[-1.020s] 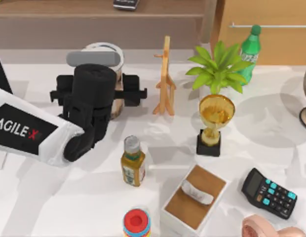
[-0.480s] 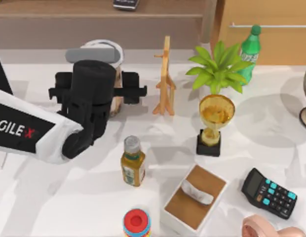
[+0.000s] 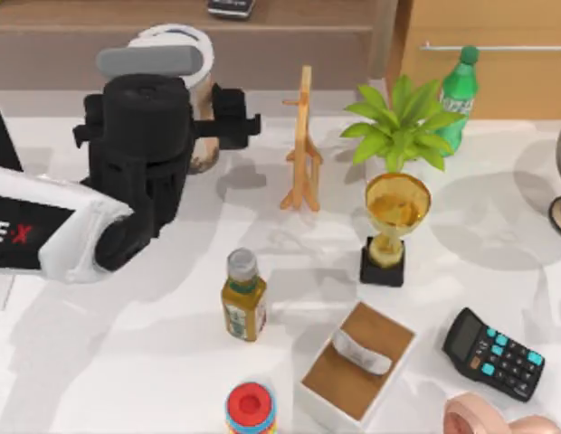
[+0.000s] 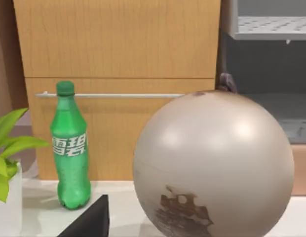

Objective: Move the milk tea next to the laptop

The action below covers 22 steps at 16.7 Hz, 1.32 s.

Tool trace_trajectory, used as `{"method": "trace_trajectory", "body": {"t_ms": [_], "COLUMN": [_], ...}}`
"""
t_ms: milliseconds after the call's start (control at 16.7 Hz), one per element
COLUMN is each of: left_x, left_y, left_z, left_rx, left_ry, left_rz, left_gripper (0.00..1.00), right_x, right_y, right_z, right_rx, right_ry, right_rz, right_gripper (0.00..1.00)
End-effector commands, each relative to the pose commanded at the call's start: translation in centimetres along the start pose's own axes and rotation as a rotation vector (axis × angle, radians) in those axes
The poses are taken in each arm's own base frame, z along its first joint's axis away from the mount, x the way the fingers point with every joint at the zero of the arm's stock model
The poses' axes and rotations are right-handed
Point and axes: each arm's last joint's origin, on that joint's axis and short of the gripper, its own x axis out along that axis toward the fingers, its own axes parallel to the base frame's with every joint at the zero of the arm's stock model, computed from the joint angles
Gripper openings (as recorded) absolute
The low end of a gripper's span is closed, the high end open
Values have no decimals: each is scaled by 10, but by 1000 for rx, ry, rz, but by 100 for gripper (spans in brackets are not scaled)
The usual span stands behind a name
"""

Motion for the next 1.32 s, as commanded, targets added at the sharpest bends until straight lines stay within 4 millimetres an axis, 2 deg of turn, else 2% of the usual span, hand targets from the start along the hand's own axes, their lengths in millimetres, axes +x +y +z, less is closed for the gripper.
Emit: {"method": "trace_trajectory", "body": {"t_ms": [240,540,960,1320], "left_x": [-11,-31,-61,-80], "left_y": [19,49,89,109], "left_z": [14,17,2,-13], "left_rx": [-7,9,40,57], "left_ry": [-24,-10,56,106], "left_rz": [-2,2,13,18], "left_gripper": [0,0,0,0], "right_x": [0,0,0,0], "right_y": [0,0,0,0], "right_z": [0,0,0,0], "right_rx": [0,0,0,0], "right_ry": [0,0,0,0], "right_rz": [0,0,0,0], "right_gripper": [100,100,100,100]}}
